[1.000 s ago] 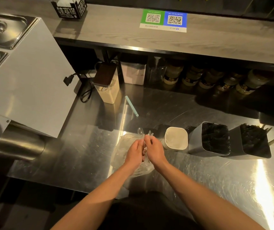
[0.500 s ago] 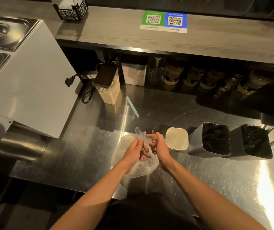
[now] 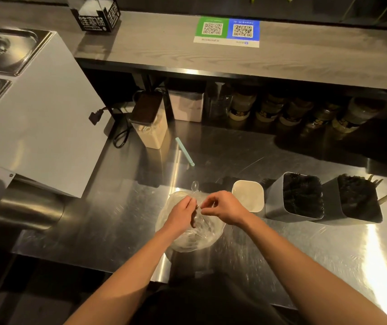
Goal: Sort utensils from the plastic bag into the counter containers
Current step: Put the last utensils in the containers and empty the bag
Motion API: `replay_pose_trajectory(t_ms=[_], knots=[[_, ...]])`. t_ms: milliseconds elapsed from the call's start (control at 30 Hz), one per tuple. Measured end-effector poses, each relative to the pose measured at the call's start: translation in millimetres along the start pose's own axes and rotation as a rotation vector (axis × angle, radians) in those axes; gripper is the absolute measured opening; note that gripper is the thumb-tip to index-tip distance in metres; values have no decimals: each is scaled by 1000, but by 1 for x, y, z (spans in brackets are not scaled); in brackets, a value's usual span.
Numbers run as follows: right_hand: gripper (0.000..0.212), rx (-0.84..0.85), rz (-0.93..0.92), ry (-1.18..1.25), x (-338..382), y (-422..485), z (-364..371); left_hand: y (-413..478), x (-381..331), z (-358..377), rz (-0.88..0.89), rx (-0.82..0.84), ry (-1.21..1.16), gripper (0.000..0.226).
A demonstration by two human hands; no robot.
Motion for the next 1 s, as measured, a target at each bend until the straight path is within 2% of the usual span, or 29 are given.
replay_pose_trajectory(t_ms=[100,167,300,367,433,533,700,833,900,1000], knots=[[28,-18,-11,-15,7,3,-2,-1,3,9,-4,44,35,30],[40,-70,-14,-39,9,3,1,-1,6,12,-31,31,-32,31],[50,-193,-63,-164,7,-1,6,-1,6,7,-35,-9,-148,32],[55,-244,-42,-108,4,-2,5,0,4,4,-3,-27,-140,32],[50,-311,-2,-55,0,2,4,0,0,4,33,-15,-80,30],[40,-247,-28,-98,2,13,4,-2,-3,7,88,10,52,25],[26,-259,-79,273,15,13,0,-4,-6,5,99,-14,135,21],[14,-458,-18,563,16,6,-1,2,-3,1,-22,-5,-6,28],[9,-492,-77,464,15,5,-7,3,-3,-1,-109,-13,-190,33],[9,-422,-311,-45,14,3,-7,4,-9,-2,-206,-31,-427,45]])
Point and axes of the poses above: each hand's wrist, its own y-axis towards the middle knuckle, its own z-axis out of the palm, x = y × z, the point moved 3 cm from there along y, towards the middle knuckle, and after that the axes turned 1 degree about y, right-handed, at the moved point
